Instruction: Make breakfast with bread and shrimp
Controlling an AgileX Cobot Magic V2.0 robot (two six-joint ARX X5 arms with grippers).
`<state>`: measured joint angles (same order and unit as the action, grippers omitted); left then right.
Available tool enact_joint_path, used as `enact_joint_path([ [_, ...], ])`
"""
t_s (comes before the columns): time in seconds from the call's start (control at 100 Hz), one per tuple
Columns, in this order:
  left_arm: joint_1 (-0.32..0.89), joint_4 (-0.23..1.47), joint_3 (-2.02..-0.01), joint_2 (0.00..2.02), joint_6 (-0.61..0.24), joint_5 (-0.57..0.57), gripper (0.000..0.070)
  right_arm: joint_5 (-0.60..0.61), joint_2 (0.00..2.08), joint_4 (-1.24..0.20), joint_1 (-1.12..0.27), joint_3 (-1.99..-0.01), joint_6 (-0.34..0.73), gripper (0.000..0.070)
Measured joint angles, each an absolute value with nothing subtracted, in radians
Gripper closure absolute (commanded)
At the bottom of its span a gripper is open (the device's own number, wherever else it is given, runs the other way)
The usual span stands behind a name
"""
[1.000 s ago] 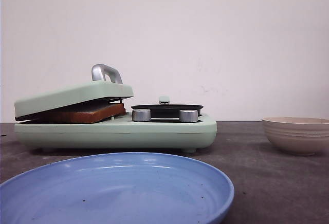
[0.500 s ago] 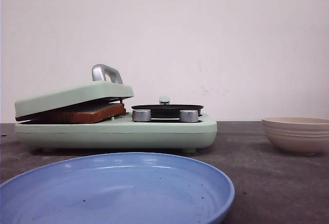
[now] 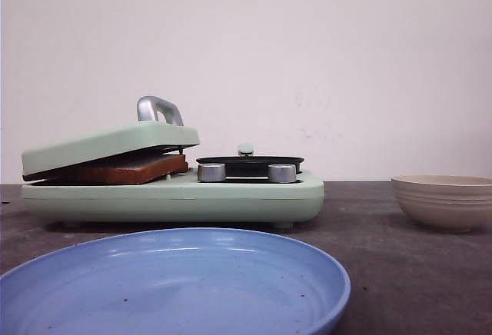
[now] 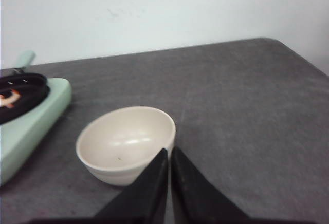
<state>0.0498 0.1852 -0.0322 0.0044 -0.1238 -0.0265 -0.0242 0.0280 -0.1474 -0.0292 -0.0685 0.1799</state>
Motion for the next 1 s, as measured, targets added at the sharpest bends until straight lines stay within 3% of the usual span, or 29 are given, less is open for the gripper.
enact_joint_path([
  [1.0, 0.050, 0.185, -0.032, 0.004, -0.123, -0.027, 0.0683, -0.020, 0.003, -0.172, -0.011, -0.016, 0.180, 0.0698],
])
